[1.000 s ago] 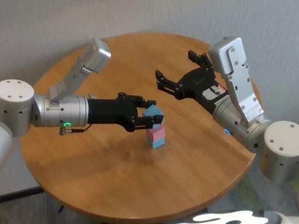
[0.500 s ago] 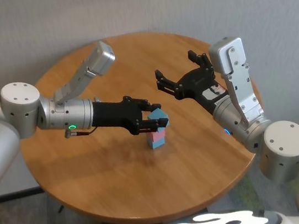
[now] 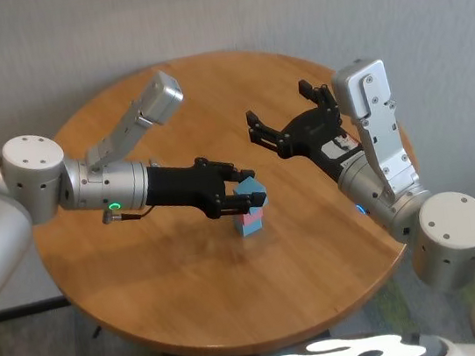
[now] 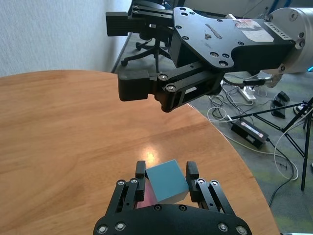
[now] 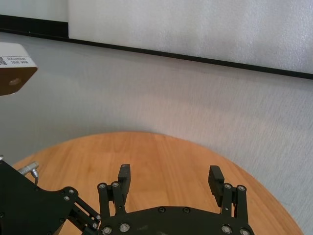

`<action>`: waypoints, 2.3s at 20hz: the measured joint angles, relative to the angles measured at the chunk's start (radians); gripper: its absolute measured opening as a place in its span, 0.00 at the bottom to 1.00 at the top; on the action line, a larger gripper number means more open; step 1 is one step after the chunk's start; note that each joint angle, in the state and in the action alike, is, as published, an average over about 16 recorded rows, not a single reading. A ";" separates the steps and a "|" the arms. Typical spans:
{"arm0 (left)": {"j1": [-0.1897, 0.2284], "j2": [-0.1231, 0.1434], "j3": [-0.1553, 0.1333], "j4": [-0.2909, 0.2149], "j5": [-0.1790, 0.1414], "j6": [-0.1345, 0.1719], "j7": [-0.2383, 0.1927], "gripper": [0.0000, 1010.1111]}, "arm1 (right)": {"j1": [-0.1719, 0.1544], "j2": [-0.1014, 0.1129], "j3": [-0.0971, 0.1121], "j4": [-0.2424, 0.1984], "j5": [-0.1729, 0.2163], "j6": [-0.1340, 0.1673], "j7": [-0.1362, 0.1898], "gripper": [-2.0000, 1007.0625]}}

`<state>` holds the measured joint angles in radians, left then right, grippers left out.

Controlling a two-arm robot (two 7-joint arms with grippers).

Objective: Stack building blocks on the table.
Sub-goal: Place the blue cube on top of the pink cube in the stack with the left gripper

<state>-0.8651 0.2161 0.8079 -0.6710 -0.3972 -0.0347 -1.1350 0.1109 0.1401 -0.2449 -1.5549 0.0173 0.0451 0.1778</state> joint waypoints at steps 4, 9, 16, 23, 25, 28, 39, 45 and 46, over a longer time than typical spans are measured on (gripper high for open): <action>0.003 0.001 -0.001 0.001 0.005 0.002 0.001 0.51 | 0.000 0.000 0.000 0.000 0.000 0.000 0.000 1.00; 0.004 0.001 -0.003 0.003 0.011 0.004 0.000 0.51 | 0.000 0.000 0.000 0.000 0.000 0.000 0.000 1.00; 0.000 0.000 -0.004 0.008 0.018 0.003 -0.007 0.51 | 0.000 0.000 0.000 0.000 0.000 0.000 0.000 1.00; -0.010 0.000 -0.002 0.016 0.026 0.002 -0.018 0.51 | 0.000 0.000 0.000 0.000 0.000 0.000 0.000 1.00; -0.014 0.000 -0.002 0.019 0.028 0.002 -0.022 0.51 | 0.000 0.000 0.000 0.000 0.000 0.000 0.000 1.00; -0.019 0.000 -0.001 0.024 0.031 0.001 -0.027 0.51 | 0.000 0.000 0.000 0.000 0.000 0.000 0.000 1.00; -0.031 -0.011 0.000 0.051 0.039 -0.009 -0.041 0.51 | 0.000 0.000 0.000 0.000 0.000 0.000 0.000 1.00; -0.034 -0.018 -0.003 0.065 0.044 -0.016 -0.043 0.51 | 0.000 0.000 0.000 0.000 0.000 0.000 0.000 1.00; -0.034 -0.019 -0.004 0.066 0.044 -0.017 -0.043 0.51 | 0.000 0.000 0.000 0.000 0.000 0.000 0.000 1.00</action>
<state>-0.8989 0.1973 0.8042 -0.6048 -0.3530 -0.0520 -1.1775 0.1108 0.1401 -0.2449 -1.5549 0.0173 0.0451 0.1778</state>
